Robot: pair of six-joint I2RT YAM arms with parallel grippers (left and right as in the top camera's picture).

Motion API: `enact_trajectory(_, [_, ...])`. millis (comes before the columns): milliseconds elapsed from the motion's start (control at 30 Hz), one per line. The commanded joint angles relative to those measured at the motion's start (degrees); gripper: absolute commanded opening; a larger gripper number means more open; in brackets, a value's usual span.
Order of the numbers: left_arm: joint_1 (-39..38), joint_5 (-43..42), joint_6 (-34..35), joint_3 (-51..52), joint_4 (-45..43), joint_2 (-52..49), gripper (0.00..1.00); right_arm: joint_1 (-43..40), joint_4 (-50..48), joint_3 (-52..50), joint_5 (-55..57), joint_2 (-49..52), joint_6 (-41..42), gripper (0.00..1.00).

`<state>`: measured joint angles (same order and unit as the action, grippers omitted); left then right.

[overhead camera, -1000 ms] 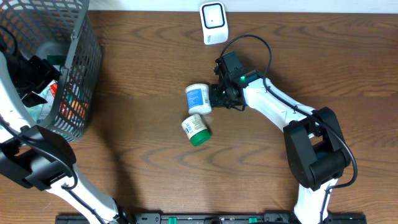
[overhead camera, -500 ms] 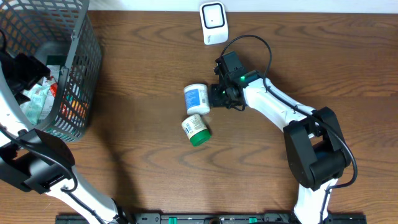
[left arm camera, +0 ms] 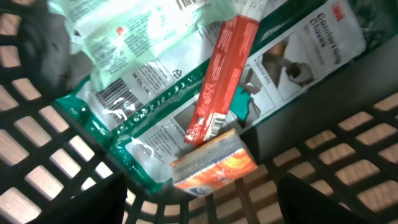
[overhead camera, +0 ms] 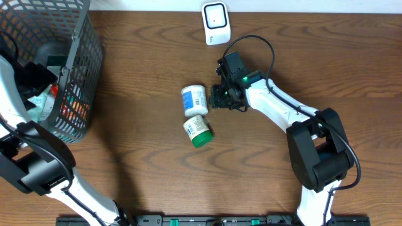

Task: Scan the item barcode

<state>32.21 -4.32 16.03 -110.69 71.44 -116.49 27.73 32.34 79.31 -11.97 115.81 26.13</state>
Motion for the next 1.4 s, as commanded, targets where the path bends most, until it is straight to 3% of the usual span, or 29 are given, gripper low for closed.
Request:
enact_trajectory(0, [0.17,-0.83,-1.40,3.80,-2.19,0.37,0.79,0.46,0.17,-0.37,0.28,-0.28,0.02,0.50])
enact_trajectory(533, [0.07,-5.57,-2.25,25.73,-22.12,0.37,0.78,0.46,-0.35,-0.37,0.28,-0.28,0.09,0.50])
enact_trajectory(767, [0.22,-8.68,-2.25,26.18,-22.73,0.44,0.32,0.46,-0.48,-0.37,0.28,-0.28,0.22,0.50])
enact_trajectory(867, [0.35,-9.66,-2.23,25.11,-21.77,0.46,0.19,0.46,-0.48,-0.37,0.28,-0.28,0.22,0.50])
enact_trajectory(900, [0.50,-9.64,-2.23,24.11,-20.92,0.46,0.08,0.46,-0.46,-0.37,0.28,-0.28,0.22,0.50])
enact_trajectory(1367, [4.70,-9.57,0.35,17.59,-18.21,6.21,0.07,0.46,-0.46,-0.37,0.28,-0.28,0.22,0.51])
